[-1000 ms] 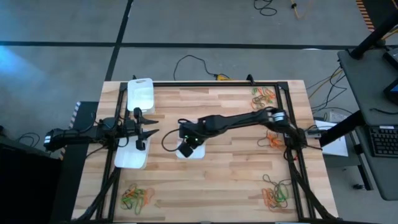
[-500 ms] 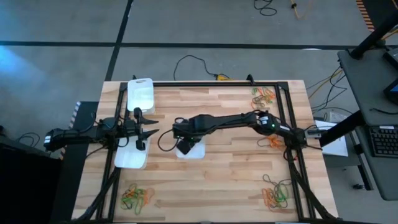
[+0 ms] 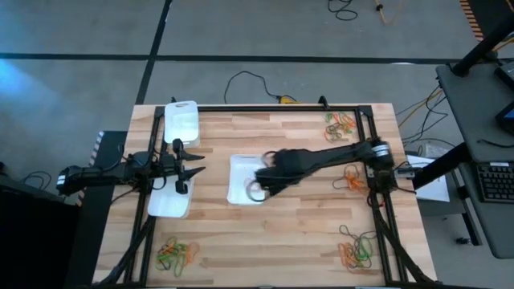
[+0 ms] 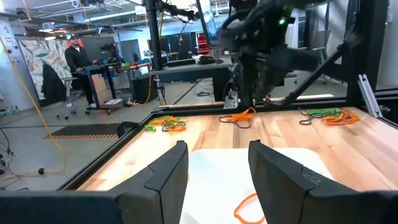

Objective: Sort rubber bands into baskets
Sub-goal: Put the orange rubber band into the bottom right white bin

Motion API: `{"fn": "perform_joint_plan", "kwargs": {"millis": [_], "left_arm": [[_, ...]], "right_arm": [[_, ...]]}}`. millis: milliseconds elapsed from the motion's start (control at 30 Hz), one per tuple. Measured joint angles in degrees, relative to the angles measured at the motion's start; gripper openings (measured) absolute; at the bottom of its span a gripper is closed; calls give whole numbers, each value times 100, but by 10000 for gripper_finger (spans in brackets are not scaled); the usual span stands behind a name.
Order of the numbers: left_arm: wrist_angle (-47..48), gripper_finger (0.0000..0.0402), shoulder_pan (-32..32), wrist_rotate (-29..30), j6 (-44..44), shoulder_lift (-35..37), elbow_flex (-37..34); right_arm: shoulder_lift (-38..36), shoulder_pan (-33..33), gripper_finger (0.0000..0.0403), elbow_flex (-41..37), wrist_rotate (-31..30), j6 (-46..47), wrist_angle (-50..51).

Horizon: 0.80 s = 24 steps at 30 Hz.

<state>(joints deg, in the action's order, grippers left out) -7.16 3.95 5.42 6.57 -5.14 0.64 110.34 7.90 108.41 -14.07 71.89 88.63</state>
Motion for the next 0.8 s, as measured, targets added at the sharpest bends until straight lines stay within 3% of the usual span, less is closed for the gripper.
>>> {"fn": "perform_joint_plan", "kwargs": {"millis": [167,400,600,800], "left_arm": [[7,154,0,1,2,-12,0],[7,154,0,0,22,-14,-1],[-13,154,0,-1,1,-14,0],[-47,154,2,-1,-433,-14,0]], "right_arm": [[-1121,122,195,-1889,245,1336,-64],[-2620,-99,194,-4192,976,2291,-378],[-3453,-270,194,-5849,1780,2112,-1812],[-3411,-267,194,-6589,2055,1422,-2236]]}}
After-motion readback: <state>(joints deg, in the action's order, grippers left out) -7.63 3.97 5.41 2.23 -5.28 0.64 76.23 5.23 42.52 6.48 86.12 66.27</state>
